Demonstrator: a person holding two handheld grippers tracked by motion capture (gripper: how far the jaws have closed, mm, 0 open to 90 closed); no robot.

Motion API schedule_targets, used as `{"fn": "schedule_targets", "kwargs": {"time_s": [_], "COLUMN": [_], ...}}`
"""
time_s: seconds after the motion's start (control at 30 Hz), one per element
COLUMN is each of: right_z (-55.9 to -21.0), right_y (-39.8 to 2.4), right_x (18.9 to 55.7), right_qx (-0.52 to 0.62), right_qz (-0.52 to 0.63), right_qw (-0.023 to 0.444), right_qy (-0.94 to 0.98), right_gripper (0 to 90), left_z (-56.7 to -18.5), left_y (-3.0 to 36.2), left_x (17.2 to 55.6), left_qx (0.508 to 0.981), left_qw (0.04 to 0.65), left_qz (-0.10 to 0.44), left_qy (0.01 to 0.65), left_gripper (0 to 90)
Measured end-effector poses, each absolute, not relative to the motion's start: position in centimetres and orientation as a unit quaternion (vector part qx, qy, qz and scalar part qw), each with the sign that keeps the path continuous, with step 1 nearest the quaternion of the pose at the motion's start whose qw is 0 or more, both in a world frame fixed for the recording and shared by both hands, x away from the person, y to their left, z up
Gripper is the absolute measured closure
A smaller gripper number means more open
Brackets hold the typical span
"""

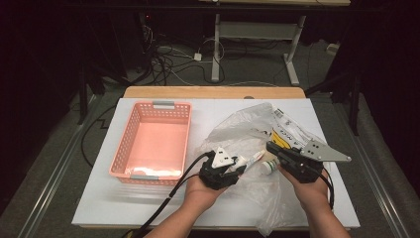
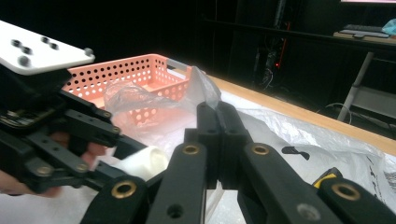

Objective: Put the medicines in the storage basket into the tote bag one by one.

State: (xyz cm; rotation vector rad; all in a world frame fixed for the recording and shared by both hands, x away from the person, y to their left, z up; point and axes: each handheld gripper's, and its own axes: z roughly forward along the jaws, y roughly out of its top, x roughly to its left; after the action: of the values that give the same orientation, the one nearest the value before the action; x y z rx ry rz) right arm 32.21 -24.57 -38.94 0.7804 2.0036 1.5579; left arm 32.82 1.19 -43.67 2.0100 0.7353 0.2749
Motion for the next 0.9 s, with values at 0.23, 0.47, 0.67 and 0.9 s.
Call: {"fn": "schedule_targets", "kwargs": {"time_s": [0.23,0.47,0.67,0.9], "right_z": [-39.1,-39.1,-38.9,-38.9], "right_y": [-24.7,-24.7,-24.5,-24.5], "right_x": [32.5,32.6,32.5,32.5], "right_qx": [0.289,0.29,0.285,0.287], "right_qz": [0.57,0.57,0.572,0.573], "right_qw": [0.237,0.236,0.236,0.236], "right_qy": [0.732,0.732,0.732,0.731], "right_gripper": [90.0,90.0,90.0,90.0], "left_z": [-44.3,-44.4,-44.9,-46.0], "left_y": [-0.1,-1.4,-2.6,-3.6], "left_x": [34.3,35.1,36.2,37.4], "left_qx": [0.82,0.813,0.815,0.812], "left_qw": [0.473,0.487,0.477,0.468], "left_qz": [0.116,0.124,0.143,0.159], "left_qy": [0.301,0.294,0.296,0.309], "left_gripper": [57.9,57.9,57.8,57.7]}}
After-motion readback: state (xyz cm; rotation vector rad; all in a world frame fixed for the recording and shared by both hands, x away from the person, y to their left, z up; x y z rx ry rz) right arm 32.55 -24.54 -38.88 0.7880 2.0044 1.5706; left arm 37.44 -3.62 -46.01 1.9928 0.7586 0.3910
